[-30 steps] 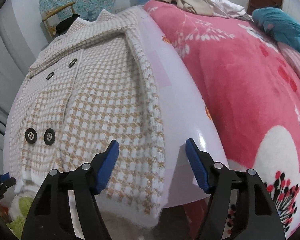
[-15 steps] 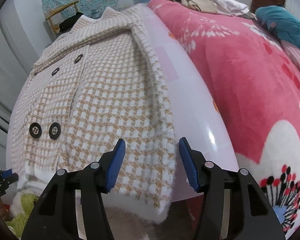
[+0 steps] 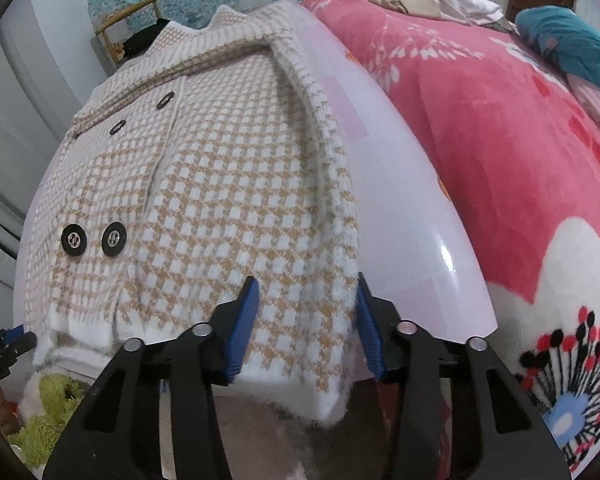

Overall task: Fold large clothes
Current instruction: 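Move both open tools to the coat hem at the bed edge, then close both tools on the coat hem edge, then lift the hem with both tools and fold it toward the collar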

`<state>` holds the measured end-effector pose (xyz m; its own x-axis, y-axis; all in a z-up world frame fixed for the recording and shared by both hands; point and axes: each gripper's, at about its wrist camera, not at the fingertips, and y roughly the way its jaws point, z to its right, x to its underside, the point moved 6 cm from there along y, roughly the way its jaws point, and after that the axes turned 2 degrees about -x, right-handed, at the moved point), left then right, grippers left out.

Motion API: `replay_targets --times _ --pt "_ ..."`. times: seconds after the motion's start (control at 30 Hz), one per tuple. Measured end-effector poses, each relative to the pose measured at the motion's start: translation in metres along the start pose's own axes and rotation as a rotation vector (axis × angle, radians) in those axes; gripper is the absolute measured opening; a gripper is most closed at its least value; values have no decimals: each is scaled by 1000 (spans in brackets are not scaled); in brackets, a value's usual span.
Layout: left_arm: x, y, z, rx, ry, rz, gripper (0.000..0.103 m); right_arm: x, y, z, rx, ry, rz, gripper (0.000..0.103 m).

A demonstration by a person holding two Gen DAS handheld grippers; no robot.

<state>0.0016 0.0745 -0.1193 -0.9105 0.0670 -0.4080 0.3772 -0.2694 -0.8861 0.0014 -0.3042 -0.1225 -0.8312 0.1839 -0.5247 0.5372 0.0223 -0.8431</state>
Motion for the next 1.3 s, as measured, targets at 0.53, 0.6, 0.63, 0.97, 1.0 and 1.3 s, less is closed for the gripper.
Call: replay_targets --times 0.53,0.6,0.63,0.97,1.0,1.3 --pt "-14 -62 11 -29 47 201 7 -11 -66 9 -69 54 173 4" --pt "-14 -69 10 -25 44 210 7 -11 -72 7 -81 46 185 4" --pt "-14 -72 9 -26 45 211 7 -10 -76 5 -87 43 190 4" --pt "9 -94 -5 -34 37 147 7 31 -94 1 -108 48 85 4" --pt "12 -90 -9 -34 26 134 7 34 -89 1 -107 53 70 4" --pt "-13 -90 -12 18 3 176 7 9 -86 -1 -183 115 107 5"
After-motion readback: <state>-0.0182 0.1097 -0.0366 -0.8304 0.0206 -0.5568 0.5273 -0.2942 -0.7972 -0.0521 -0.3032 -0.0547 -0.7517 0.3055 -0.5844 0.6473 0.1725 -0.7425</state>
